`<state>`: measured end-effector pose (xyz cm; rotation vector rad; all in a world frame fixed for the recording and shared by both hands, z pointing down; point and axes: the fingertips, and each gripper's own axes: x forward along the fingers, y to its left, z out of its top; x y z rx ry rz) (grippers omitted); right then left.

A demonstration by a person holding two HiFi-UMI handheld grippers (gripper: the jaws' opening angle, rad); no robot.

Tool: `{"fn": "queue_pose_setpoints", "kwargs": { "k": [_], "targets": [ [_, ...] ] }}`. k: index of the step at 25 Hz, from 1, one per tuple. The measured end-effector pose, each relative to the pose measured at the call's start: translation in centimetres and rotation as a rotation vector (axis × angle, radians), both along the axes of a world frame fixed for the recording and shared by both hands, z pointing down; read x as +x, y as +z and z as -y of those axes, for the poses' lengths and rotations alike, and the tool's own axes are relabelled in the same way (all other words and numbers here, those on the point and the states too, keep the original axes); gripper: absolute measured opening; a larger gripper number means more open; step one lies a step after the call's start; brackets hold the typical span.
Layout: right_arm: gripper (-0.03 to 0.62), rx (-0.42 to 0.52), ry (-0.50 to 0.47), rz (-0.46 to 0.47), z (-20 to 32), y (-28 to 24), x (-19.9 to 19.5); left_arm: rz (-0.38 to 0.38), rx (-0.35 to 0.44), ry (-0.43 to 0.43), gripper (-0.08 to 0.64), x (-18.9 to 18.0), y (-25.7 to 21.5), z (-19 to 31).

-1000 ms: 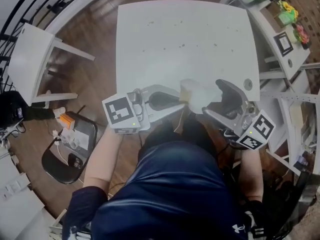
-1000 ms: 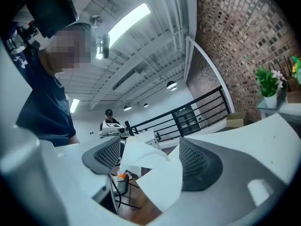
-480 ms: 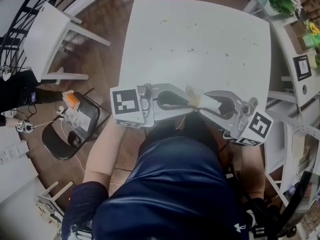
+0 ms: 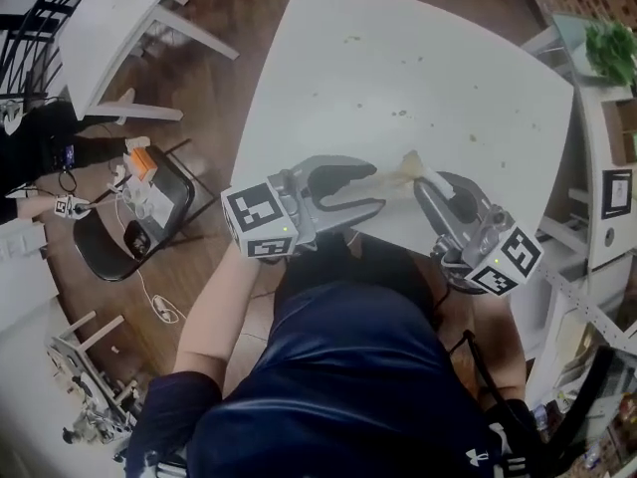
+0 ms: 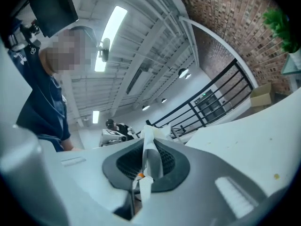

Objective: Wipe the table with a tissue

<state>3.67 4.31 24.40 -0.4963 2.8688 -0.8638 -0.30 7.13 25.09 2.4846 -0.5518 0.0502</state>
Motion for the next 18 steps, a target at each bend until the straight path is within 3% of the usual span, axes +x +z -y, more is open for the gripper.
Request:
{"fn": "queue_pose_setpoints", "kwargs": {
  "k": [5, 9, 12, 18],
  "targets": [
    [0.013, -0.083, 0.102, -0.111, 3.8, 4.3, -3.2, 0.011, -0.019, -0.255, 0.194, -6.6, 2.8, 3.4],
    [0.014, -0.131, 0.164, -0.195, 6.1, 7.3, -6.8, 0.075, -0.031, -0.395, 0.168, -11.5, 5.1, 5.3],
    [0.014, -0.124, 0.174, -0.271, 7.2, 9.3, -10.3, 0.107, -0.061, -0.464, 0.149, -14.8, 7.0, 5.6],
    [0.013, -0.084, 0.114, -0.429, 8.8, 14.5, -18.1, 0.099, -0.141, -0.518, 0.140, -20.2, 8.9, 6.0]
  ]
}}
